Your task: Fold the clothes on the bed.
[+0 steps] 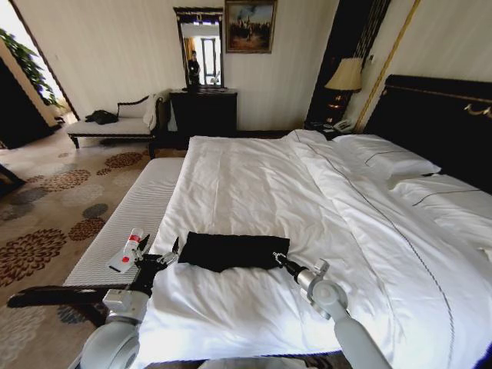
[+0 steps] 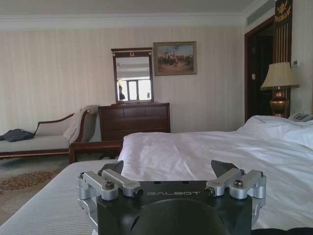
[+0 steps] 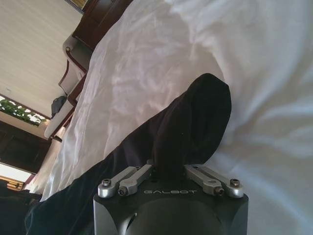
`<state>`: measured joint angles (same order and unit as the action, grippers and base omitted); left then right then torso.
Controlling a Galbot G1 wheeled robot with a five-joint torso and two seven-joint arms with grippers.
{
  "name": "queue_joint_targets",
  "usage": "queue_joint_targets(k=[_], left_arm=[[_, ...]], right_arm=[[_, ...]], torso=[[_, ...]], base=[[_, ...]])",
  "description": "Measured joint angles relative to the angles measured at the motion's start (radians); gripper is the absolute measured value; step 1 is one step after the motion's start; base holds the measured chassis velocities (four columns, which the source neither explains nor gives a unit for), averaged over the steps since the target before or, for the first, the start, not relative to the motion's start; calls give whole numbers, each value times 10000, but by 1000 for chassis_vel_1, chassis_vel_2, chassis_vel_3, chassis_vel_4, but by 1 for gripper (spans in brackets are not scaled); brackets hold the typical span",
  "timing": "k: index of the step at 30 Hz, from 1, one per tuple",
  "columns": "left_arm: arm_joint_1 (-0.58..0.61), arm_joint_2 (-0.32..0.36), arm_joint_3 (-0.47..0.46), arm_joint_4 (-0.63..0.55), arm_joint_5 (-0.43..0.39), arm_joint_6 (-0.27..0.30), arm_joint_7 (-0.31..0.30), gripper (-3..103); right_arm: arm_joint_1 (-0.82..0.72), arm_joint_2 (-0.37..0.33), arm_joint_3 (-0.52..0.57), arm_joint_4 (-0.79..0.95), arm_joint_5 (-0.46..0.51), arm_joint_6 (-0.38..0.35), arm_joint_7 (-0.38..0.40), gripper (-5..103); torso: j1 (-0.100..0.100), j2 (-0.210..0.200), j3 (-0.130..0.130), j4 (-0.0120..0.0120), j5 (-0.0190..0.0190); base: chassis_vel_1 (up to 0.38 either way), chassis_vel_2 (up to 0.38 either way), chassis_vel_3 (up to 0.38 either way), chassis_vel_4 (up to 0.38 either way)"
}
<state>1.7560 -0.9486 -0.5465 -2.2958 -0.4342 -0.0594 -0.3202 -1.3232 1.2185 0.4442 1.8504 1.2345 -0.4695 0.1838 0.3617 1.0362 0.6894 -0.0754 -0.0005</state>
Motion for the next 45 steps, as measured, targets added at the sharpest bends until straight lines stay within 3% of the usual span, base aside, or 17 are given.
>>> queue_joint_targets(k=[4, 10, 16, 21, 32, 37, 45], left_arm=[[0, 0, 0, 0, 0, 0, 0, 100], [0, 0, 0, 0, 0, 0, 0, 100], [0, 0, 0, 1, 0, 0, 0, 100], [0, 0, 0, 0, 0, 1, 0, 100], [0, 0, 0, 1, -1, 1, 0, 100], [-1, 0, 0, 0, -1, 1, 0, 100], [-1, 0, 0, 0, -1, 1, 0, 100]], right_arm=[[-380, 15, 423, 508, -280, -150, 155, 8], [-1115, -441, 1418, 1345, -957, -280, 143, 8], [-1394, -940, 1984, 1628, -1035, -470, 246, 8], [-1491, -2486, 2867, 1344, -918, -432, -91, 8], [-1044, -3907, 3170, -218, -1163, -123, -744, 8], [-994, -4025, 3289, -541, -2034, 260, -1121, 8], [-812, -3770, 2699, 204, -2437, 240, -964, 8]], torso=[[-1, 0, 0, 0, 0], [-1, 0, 0, -5, 1], [-1, 0, 0, -2, 1], [-1, 2, 0, -3, 2], [-1, 1, 0, -1, 2], [-1, 1, 0, -4, 1], [-1, 2, -1, -2, -3]], base=[[0, 0, 0, 0], [0, 0, 0, 0], [0, 0, 0, 0], [0, 0, 0, 0], [0, 0, 0, 0], [0, 0, 0, 0], [0, 0, 0, 0]])
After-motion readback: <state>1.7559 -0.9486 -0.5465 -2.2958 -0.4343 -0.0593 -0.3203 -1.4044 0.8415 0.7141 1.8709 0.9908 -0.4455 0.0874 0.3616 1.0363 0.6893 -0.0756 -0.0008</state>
